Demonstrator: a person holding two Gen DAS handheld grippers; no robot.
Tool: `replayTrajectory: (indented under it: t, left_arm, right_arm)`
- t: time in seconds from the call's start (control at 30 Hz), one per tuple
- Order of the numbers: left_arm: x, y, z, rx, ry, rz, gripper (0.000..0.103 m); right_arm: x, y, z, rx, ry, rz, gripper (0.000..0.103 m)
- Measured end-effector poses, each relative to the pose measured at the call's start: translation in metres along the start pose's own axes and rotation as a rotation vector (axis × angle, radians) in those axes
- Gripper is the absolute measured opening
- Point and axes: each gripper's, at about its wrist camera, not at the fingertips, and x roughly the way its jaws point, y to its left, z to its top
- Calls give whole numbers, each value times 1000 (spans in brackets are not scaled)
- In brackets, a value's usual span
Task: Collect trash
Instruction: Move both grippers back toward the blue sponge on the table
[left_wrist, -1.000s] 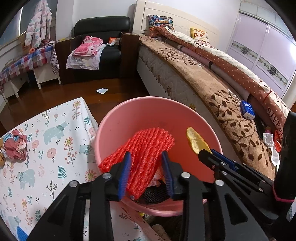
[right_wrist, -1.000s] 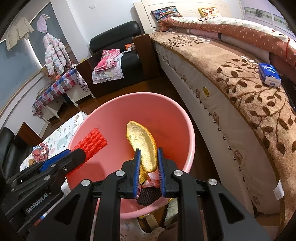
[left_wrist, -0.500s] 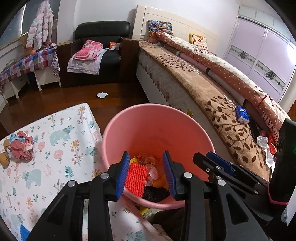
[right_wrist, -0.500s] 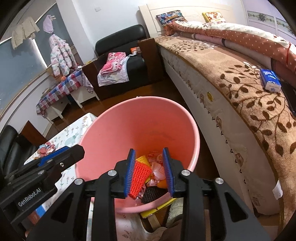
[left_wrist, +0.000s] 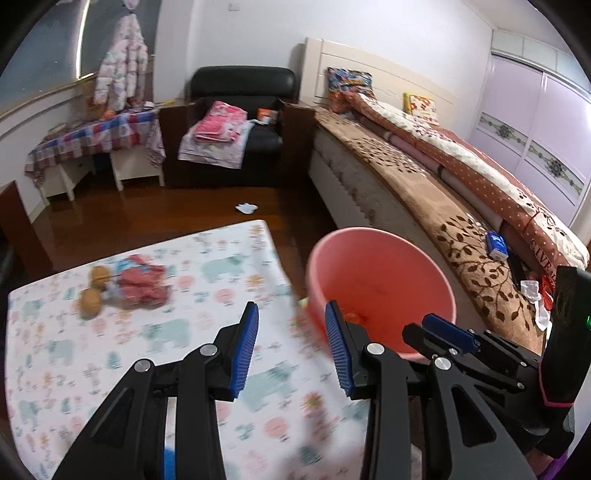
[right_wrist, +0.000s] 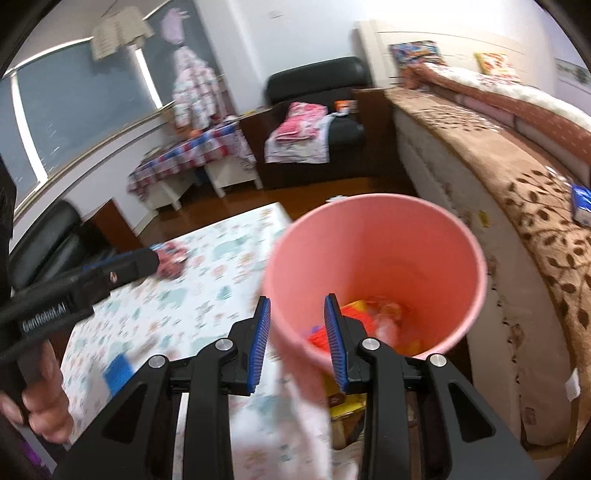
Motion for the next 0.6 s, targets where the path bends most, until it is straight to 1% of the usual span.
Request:
replayTrajectory:
  t: [0.1,0.17,0.2,0.33,0.4,0.43,0.6]
  left_arm:
    - [-24,22,-9,1,-19,29,37]
    - [-36,35,-13,-3,-27,48,45]
    - [-43,43,-17,-8,-34,58,46]
    - [-64,70,-27,-23,-46,89,46]
    - [-71,82,-33,-36,-47,97,46]
    - [-75,88,-36,-44,-47,103,46]
    - [-86,118,-52,-86,-41,129,46]
  right_arm:
    - [-1,20,-5,-40,22,62,31]
    - [0,35,-9,-68,44,111,31]
    - [1,43,-12,-87,61,139,31]
    - [6,79,-26,-185,119,222,31]
    - [12,100,-34,-246,171,285,31]
    - [14,106,-37,-266,186,299,31]
    - [29,161,-62,-448,289,373,31]
